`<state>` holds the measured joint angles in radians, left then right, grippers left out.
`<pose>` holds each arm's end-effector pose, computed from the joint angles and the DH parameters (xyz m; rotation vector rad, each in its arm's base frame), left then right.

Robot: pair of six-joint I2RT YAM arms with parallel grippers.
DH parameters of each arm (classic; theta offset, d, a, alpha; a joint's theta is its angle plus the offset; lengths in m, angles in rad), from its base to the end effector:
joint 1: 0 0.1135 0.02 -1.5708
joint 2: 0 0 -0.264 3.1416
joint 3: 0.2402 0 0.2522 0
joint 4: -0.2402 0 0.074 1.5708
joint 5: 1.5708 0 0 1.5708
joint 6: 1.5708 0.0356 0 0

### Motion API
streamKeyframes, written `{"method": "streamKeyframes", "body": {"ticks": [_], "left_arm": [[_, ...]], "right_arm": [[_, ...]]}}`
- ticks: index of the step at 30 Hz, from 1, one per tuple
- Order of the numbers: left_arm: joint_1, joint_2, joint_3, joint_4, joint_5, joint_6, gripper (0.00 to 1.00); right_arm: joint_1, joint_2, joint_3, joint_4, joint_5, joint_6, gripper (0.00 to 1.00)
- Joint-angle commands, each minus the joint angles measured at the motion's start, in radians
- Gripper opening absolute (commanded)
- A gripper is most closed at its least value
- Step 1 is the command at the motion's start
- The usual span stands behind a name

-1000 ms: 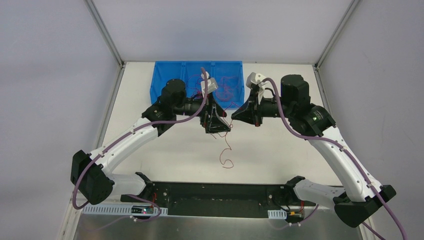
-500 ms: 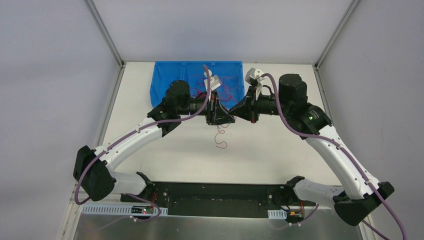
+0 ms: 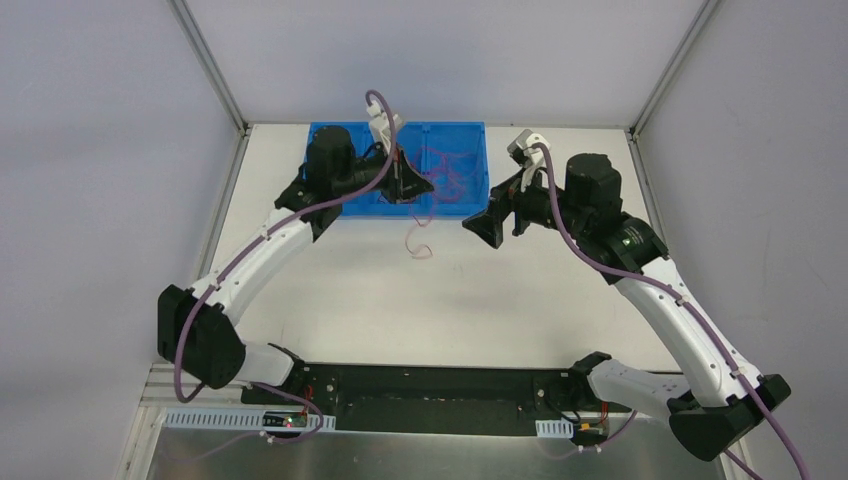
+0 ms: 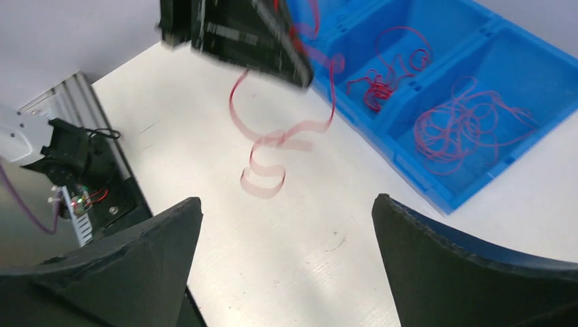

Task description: Untangle the cables

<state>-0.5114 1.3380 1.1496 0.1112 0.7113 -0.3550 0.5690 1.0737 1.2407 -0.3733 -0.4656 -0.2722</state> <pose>0.2604 -0.1728 0.3756 0.7093 1.6349 -1.2230 0.1845 0.1370 0.4238 -1.0310 1.4724 0.6259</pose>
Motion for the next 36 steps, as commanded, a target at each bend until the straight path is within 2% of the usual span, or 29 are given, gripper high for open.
{"method": "streamKeyframes", "body": {"ticks": [1,10,14,15,16,18,21,24,28,30,31,34,36], "left_arm": [[0.141,0.126,0.175,-0.014,-0.042,0.136,0.00],[0.261,0.493,0.481,0.057,-0.096,0.240,0.00],[0.296,0.672,0.599,0.049,-0.089,0.235,0.00],[0.305,0.698,0.623,0.033,-0.110,0.240,0.04],[0.314,0.716,0.627,0.025,-0.121,0.242,0.17],[0.336,0.719,0.611,0.024,-0.124,0.208,0.29],[0.346,0.671,0.563,-0.004,-0.111,0.216,0.54],[0.346,0.586,0.502,-0.023,-0.100,0.218,0.72],[0.346,0.467,0.465,-0.098,-0.127,0.224,0.77],[0.346,0.418,0.479,-0.188,-0.136,0.240,0.87],[0.346,0.397,0.494,-0.244,-0.142,0.250,0.97],[0.347,0.338,0.553,-0.448,-0.171,0.299,0.99],[0.361,0.321,0.644,-0.636,-0.161,0.341,0.99]], "right_arm": [[-0.043,-0.051,-0.010,0.022,0.097,0.021,0.99],[-0.114,-0.049,-0.021,-0.003,0.080,0.020,0.99],[-0.137,-0.046,-0.034,-0.010,0.057,0.011,0.99],[-0.144,-0.043,-0.031,-0.016,0.049,0.009,0.99],[-0.149,-0.041,-0.029,-0.020,0.045,0.007,0.99],[-0.156,-0.039,-0.022,-0.030,0.042,0.004,0.99],[-0.167,-0.042,-0.029,-0.032,0.034,0.004,0.99],[-0.171,-0.037,-0.030,-0.029,0.010,0.014,0.99],[-0.171,-0.028,-0.017,-0.024,-0.008,0.033,0.99],[-0.172,-0.023,-0.006,-0.046,0.006,0.037,1.00],[-0.174,-0.020,-0.002,-0.062,0.016,0.040,0.99],[-0.195,-0.012,0.013,-0.126,0.037,0.055,0.99],[-0.218,-0.008,0.021,-0.184,0.052,0.059,0.99]]}}
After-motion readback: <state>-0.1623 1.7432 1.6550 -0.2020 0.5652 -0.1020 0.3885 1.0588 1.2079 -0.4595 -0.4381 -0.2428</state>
